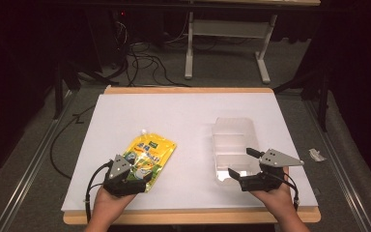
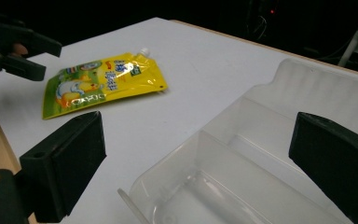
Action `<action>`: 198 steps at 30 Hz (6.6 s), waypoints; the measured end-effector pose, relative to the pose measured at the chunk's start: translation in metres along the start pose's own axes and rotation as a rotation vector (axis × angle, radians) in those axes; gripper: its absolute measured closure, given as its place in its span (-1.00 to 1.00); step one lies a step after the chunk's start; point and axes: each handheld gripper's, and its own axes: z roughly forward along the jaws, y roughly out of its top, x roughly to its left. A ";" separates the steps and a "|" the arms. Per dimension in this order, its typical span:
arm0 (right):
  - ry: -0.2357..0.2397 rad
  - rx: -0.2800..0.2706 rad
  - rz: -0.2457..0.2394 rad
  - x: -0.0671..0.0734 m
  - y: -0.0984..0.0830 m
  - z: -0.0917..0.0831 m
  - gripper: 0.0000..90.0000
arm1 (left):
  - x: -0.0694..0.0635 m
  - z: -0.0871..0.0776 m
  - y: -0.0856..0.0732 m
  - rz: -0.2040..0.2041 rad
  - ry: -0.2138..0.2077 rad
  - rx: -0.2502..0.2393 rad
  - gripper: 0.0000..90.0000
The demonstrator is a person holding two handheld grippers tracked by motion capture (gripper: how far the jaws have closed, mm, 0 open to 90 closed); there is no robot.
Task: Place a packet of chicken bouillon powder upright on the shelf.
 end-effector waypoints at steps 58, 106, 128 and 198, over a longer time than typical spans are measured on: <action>-0.033 0.010 0.014 -0.006 -0.017 -0.015 -0.80 | 0.001 0.029 -0.026 0.057 0.014 0.236 1.00; -0.055 0.030 0.001 -0.005 -0.019 -0.013 -0.78 | 0.087 0.076 -0.004 -0.473 0.041 0.058 -0.03; -0.067 0.033 0.010 -0.004 -0.019 -0.011 -0.75 | 0.098 0.078 -0.012 -0.589 -0.106 0.064 0.69; -0.070 0.006 0.005 -0.001 -0.018 -0.018 -0.72 | -0.034 -0.013 0.027 -0.008 0.116 -0.323 1.00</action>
